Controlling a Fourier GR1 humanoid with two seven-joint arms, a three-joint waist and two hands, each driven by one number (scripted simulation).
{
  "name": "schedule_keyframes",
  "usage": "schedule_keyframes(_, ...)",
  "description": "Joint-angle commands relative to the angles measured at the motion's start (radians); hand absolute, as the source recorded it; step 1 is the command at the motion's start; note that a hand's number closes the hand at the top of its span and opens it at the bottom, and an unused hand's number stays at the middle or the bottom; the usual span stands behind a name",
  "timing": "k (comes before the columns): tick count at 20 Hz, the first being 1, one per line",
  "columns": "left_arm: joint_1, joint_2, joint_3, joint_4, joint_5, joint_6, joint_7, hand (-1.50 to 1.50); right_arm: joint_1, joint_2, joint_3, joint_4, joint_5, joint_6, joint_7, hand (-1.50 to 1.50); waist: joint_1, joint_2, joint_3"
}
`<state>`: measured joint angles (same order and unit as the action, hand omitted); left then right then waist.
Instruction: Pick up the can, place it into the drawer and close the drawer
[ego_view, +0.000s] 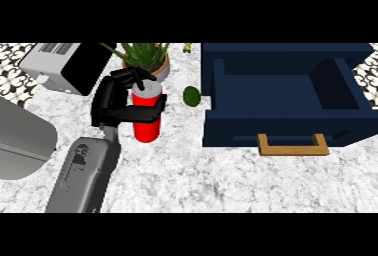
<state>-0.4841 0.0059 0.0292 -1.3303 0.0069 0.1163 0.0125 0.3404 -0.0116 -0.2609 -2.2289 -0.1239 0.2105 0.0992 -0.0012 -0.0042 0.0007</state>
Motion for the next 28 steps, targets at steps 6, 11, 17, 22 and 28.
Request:
schedule_keyframes(6, -0.22, -0.006, -0.155, -0.027, -0.032, 0.191, 0.201, 1.5, -0.057, -0.033, -0.049, 0.021, -0.012, -0.002, 0.027, -1.5, -0.009, 0.004, 0.0)
schedule_keyframes(11, -0.428, -0.006, -0.159, 0.087, -0.038, 0.242, 0.246, 1.5, 0.0, 0.01, -0.013, 0.051, 0.023, 0.031, -0.063, -1.5, -0.019, 0.005, 0.0)
schedule_keyframes(17, -0.587, -0.006, -0.245, 0.17, 0.017, 0.352, 0.338, 1.5, -0.068, 0.002, 0.018, 0.041, 0.057, -0.016, 0.019, -1.5, -0.013, 0.005, 0.0)
schedule_keyframes(22, -0.749, -0.006, -0.225, 0.397, 0.086, 0.395, 0.256, 1.5, -0.022, 0.009, -0.016, 0.078, 0.025, 0.034, -0.082, -1.5, -0.034, 0.01, 0.001)
schedule_keyframes(28, -0.867, -0.006, -0.262, 0.519, 0.158, 0.429, 0.273, 1.5, -0.074, -0.023, -0.016, 0.005, -0.006, -0.002, 0.068, -1.5, -0.031, 0.008, 0.0)
